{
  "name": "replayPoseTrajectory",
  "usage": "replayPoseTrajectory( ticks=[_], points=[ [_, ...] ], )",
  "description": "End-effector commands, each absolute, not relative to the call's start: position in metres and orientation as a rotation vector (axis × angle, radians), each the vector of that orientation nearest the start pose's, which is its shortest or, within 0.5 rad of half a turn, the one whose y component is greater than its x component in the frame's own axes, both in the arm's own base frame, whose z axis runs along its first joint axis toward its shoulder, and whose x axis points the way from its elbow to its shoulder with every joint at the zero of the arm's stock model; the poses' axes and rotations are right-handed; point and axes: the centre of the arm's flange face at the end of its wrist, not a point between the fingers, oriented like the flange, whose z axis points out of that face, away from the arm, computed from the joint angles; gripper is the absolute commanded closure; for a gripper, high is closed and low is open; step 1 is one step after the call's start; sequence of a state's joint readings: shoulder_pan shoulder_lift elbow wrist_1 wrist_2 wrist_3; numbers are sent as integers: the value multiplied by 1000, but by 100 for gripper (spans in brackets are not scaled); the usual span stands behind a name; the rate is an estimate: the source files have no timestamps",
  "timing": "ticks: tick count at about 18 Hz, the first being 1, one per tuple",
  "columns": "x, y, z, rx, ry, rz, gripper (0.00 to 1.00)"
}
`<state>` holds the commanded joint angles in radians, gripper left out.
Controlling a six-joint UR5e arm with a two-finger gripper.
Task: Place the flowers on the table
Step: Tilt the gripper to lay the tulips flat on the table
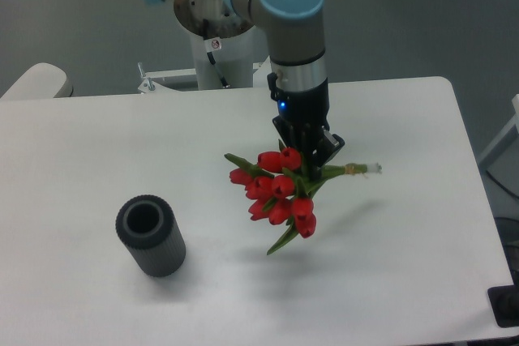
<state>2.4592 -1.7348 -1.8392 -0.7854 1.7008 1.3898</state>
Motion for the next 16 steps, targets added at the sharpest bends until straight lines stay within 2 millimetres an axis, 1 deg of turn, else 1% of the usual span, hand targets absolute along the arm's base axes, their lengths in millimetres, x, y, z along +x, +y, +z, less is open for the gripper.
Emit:
replayPoseTrajectory(
  ticks=[4,7,8,9,11,15,16],
  points=[
    [-336,467,324,-3103,838,640,79],
    [-337,483,296,-3143,767,599,79],
    [-335,489,284,-3153,769,575,79],
    [-338,492,270,-3169,773,550,79],
    [-341,498,252,-3185,787,516,79],
    [-344,501,228,-3205,823,466,79],
    [-346,503,225,-3209,822,460,79]
  ],
)
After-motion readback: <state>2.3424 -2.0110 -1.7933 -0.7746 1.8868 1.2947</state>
